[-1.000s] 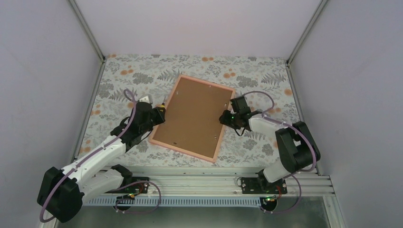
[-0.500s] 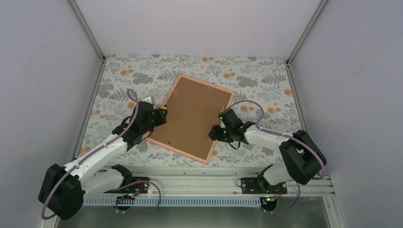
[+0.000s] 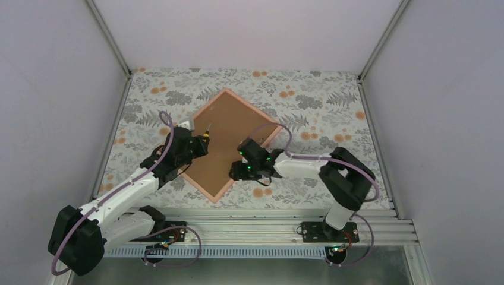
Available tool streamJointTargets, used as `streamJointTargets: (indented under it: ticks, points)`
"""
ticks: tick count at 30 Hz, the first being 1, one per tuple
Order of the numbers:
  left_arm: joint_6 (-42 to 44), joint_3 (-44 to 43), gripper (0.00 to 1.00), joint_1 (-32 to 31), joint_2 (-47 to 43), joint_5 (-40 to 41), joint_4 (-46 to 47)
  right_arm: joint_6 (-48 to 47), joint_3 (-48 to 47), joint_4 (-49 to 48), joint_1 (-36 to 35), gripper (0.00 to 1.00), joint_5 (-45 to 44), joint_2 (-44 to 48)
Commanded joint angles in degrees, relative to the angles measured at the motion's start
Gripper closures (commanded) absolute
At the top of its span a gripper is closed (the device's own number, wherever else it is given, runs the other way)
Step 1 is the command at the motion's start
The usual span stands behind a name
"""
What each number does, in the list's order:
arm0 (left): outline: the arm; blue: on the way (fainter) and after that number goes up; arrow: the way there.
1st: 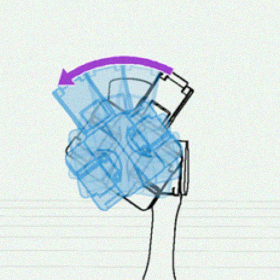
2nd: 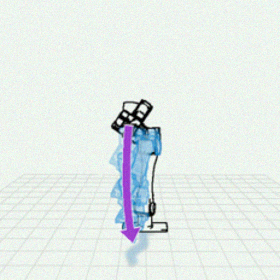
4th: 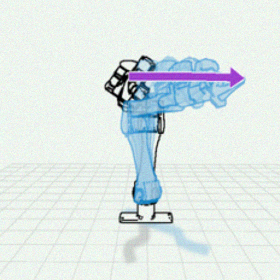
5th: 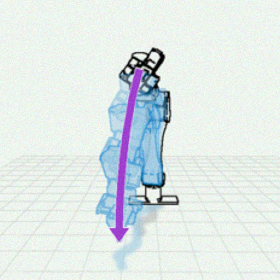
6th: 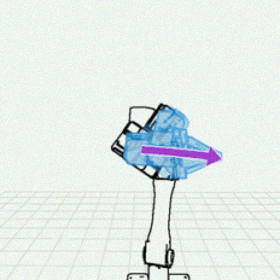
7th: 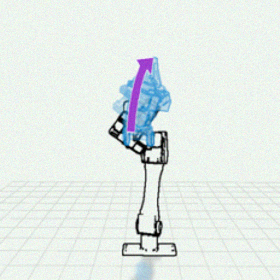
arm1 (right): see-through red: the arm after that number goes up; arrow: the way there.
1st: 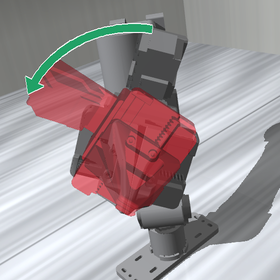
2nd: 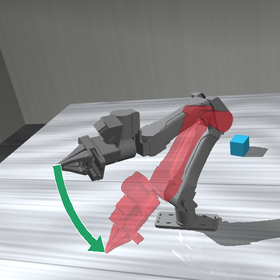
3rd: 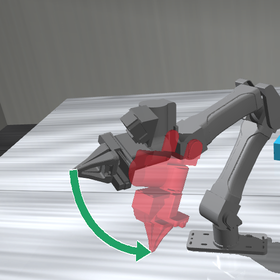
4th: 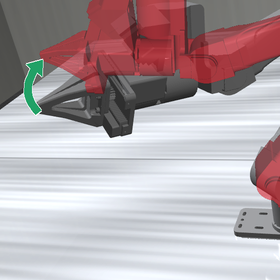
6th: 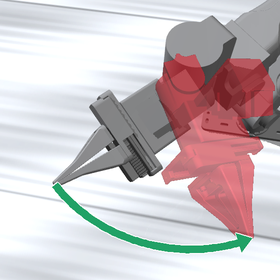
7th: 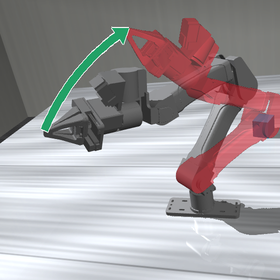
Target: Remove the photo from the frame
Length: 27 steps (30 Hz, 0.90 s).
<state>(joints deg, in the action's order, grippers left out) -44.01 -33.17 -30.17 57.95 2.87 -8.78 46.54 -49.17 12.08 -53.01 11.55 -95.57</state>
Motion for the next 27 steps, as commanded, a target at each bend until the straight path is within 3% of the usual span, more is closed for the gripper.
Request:
streamJointTargets:
  ticks: [1,6,15,21,27]
  points:
    - [1.3,-1.0,0.98,0.7,-1.2,-1.2,-0.2,-0.9,-6.8,-2.4,-3.2,0.42,1.2,-7.0]
    - [1.5,-0.2,0.98,2.4,-1.6,-2.6,-0.4,-3.9,-12.6,-0.9,-3.7,0.43,1.4,-10.4]
    - [2.0,1.1,0.98,6.2,-0.8,-6.4,1.1,-10.6,-13.7,5.8,-0.7,0.4,-3.4,-4.6]
    - [3.3,1.1,0.98,6.4,1.1,-7.7,1.9,-17.0,-13.9,8.1,8.6,0.39,-5.7,-0.3]
    - [5.6,-0.2,0.98,6.4,4.6,-10.1,2.4,-25.0,-18.4,7.4,19.4,0.4,-4.9,-2.9]
